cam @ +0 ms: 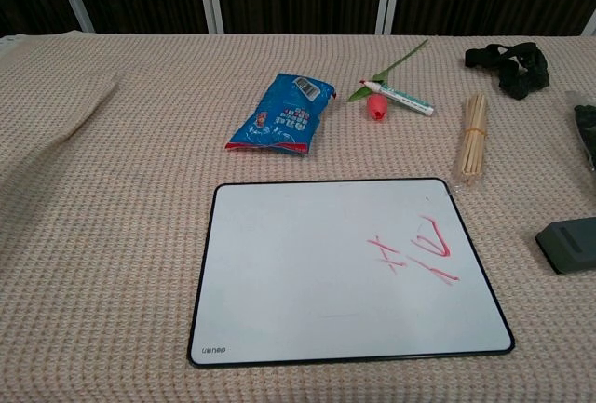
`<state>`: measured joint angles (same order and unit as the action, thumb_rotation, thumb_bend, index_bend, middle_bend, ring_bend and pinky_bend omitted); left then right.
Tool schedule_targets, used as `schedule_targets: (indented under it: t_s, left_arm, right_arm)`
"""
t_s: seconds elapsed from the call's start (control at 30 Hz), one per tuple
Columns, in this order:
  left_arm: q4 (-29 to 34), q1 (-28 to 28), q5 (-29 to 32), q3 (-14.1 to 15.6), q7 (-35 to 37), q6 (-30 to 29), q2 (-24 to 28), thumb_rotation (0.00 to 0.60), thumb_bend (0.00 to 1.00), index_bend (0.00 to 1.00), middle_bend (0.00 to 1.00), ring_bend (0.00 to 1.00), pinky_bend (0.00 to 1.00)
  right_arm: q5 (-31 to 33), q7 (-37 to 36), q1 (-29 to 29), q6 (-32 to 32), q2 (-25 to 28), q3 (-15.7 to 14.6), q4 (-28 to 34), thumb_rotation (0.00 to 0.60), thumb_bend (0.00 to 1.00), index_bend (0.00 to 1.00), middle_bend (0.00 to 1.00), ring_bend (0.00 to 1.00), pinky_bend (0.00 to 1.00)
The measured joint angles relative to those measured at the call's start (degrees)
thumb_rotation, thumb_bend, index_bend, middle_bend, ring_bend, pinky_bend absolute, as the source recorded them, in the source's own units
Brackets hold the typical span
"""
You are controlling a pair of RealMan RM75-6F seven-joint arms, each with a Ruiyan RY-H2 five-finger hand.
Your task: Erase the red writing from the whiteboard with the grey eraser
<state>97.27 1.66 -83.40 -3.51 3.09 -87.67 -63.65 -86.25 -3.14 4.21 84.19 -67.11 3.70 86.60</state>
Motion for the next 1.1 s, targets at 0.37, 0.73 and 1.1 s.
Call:
schedule_targets:
  t_s: [0.37, 0.73, 1.1]
  left_arm:
    - [0.0, 0.1, 0.2, 0.0, 0.2, 0.4, 0.2, 0.600, 0.56, 0.15, 0.05, 0.00, 0.06]
    - [0.0, 0.2, 0.2, 0.0, -0.2, 0.5, 0.1, 0.600, 0.56, 0.15, 0.05, 0.00, 0.06]
    - [0.0, 0.3, 0.4, 0.0, -0.3, 0.7, 0.2, 0.600, 0.56, 0.15, 0.05, 0.00, 0.06]
  right_arm:
    - [-6.7, -5.7, 3.8, -7.3, 2.3, -4.7, -1.5, 0.600, 0.07, 0.00, 0.14, 0.16, 0.16]
    - [-8.9, -6.0, 6.5, -9.7, -2.5, -5.6, -6.3, 0.600, 0.18, 0.10, 0.19, 0.20, 0.17]
    - [-8.5, -5.0, 9.0, -13.1, -6.0, -6.0, -9.8, 0.600, 0.23, 0.18, 0.25, 0.26, 0.21]
